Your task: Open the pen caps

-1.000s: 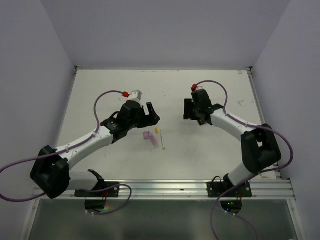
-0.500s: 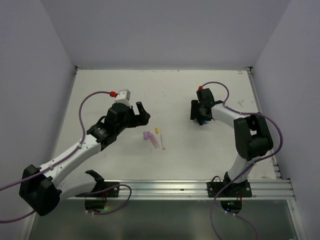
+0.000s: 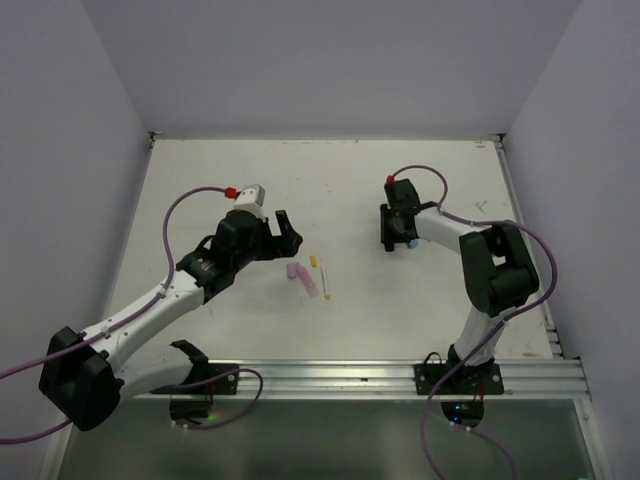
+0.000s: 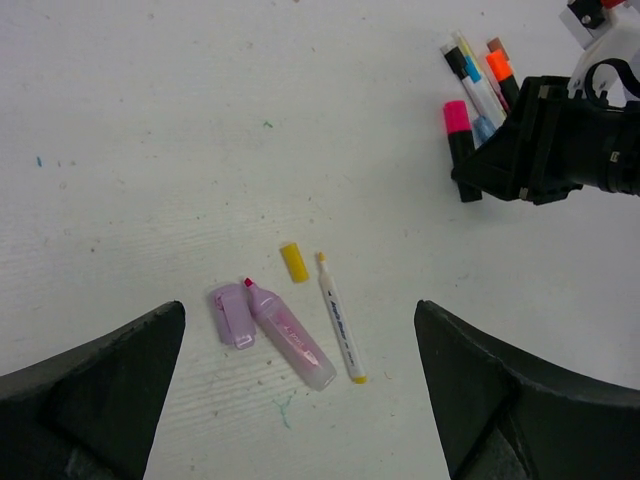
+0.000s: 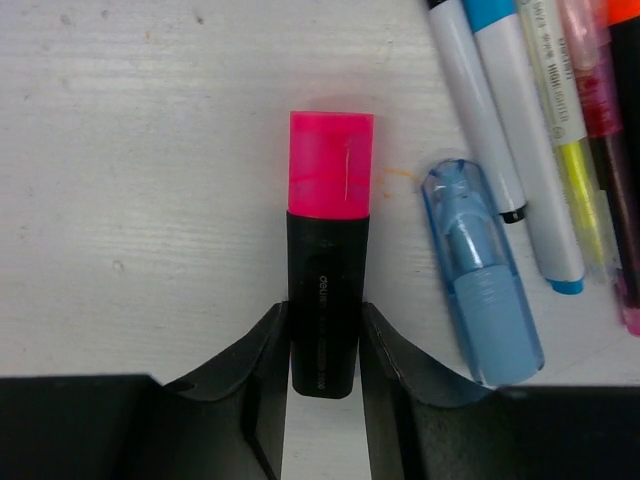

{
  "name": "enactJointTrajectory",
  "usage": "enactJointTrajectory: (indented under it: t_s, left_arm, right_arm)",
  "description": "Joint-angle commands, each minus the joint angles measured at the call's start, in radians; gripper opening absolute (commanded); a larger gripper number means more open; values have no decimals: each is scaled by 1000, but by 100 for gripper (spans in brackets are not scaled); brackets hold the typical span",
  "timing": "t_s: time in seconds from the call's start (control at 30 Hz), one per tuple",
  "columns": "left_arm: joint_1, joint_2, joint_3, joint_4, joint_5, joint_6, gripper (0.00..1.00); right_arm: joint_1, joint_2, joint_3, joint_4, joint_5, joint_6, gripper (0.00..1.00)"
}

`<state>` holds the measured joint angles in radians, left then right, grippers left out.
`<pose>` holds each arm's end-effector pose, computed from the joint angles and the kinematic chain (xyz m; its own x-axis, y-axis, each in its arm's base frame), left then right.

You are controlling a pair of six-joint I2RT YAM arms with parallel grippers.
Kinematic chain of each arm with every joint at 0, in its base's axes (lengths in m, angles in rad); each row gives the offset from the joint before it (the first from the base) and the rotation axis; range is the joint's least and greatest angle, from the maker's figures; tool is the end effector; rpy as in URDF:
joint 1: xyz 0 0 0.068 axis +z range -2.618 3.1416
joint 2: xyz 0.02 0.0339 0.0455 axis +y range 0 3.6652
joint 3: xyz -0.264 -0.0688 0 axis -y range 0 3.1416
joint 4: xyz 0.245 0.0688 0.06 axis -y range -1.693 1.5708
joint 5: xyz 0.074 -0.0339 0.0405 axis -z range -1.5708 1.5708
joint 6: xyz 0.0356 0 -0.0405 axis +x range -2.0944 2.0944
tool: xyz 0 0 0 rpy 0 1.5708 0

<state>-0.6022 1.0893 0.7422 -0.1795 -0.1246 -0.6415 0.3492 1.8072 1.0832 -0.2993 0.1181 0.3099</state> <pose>0.2028 -0.1340 0.2656 -0.6152 -0.2976 -0.7300 0.1315 0.8743 -0.4673 0.3416 0.1199 0.1595 -0.8501 0.0127 -0.5264 -0.0240 0.9977 0.0629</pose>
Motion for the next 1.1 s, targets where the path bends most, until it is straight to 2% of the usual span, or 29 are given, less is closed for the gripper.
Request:
enactJointTrajectory:
  t_s: [0.0,0.03,0.1,0.13,0.17,0.2,0.37,0.5,0.9,1.0,1.07]
  left_arm:
    - [4,27,25,92,69,28,100]
    - [4,35,29,104,85,29,99]
    - [4,52,34,145,120,26,98]
    - [5,58,37,159,146,23,98]
    - [4,72,39,161,172,16,98]
    - [4,80,43,213,184,11,97]
    - [2,136,66,261,236,-36,93]
    - [2,162,71,278,243,-72,90]
    - [1,221,82,318,241,-135,73]
    - [1,233,83,324,229,-138,66]
    - [1,233,83,327,221,-141,58]
  right_arm:
    - [68,12,-11,17,-44,-6,20]
    - [83,-2,-20,43,-60,-8,13]
    - [134,-57,-52,74,-72,-3,8]
    - [152,-81,-68,119,-74,4,1]
    - [172,-138,-106,149,-87,24,0]
    - [212,-164,-126,181,-98,32,0]
    - [344,-310,-225,365,-106,37,0]
    - [405,-408,-290,498,-113,28,0]
    - [514,-467,-327,612,-113,-12,0]
    - [522,-465,-330,623,-113,-14,0]
    - [527,-463,-330,626,-113,-17,0]
